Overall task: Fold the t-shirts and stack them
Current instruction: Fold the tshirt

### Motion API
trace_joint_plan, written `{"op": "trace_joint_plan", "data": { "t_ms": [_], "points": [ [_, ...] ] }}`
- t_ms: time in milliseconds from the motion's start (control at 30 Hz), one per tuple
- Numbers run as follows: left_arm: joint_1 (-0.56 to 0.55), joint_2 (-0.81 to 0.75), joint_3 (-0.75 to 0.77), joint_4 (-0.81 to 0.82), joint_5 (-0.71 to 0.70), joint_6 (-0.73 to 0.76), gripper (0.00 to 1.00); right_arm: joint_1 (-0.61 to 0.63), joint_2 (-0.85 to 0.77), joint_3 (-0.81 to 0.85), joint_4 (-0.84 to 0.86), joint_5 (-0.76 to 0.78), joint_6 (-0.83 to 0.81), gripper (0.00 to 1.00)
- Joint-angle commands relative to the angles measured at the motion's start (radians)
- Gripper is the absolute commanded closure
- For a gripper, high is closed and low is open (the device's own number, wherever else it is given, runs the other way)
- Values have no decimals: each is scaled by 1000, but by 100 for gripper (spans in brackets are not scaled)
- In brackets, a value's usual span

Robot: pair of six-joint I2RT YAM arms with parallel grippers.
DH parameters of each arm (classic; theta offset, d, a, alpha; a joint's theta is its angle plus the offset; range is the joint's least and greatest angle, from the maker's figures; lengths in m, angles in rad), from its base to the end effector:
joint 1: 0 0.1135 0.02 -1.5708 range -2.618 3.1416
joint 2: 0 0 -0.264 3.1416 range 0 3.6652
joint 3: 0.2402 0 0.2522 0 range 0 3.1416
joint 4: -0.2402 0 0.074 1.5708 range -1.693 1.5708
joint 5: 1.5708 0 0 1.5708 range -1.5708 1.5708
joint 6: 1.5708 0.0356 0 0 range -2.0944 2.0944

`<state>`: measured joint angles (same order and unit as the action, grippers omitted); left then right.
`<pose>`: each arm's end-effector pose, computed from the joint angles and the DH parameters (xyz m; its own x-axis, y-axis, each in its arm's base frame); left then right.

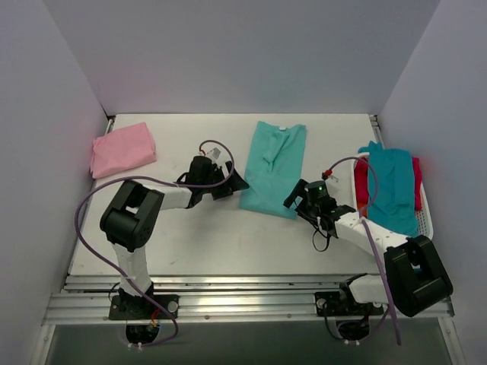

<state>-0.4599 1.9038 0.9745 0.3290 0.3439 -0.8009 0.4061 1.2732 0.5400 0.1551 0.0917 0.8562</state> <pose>0.3439 -0.1837 0.1419 -0.8314 -0.3425 -0.4376 0.1010 0.6813 -0.7250 0.2369 0.0983 0.1867 -0.5729 0.5724 -0.5866 0.1676 0.7824 0.5998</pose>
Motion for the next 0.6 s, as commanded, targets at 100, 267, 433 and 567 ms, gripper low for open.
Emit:
{"op": "trace_joint_plan", "data": {
  "t_ms": [100, 267, 433, 567],
  "points": [
    [-29, 87, 59, -5, 15, -26, 5, 14, 78, 8, 72, -30, 14, 4],
    [-28, 71, 67, -57, 10, -9, 5, 26, 100, -5, 100, -46, 29, 9],
    [-29, 55, 55, -65, 29, -7, 5, 59, 130, -17, 133, -50, 47, 21],
    [-31, 26, 17, -64, 27, -6, 5, 69, 138, -31, 153, -52, 53, 40]
  ]
}}
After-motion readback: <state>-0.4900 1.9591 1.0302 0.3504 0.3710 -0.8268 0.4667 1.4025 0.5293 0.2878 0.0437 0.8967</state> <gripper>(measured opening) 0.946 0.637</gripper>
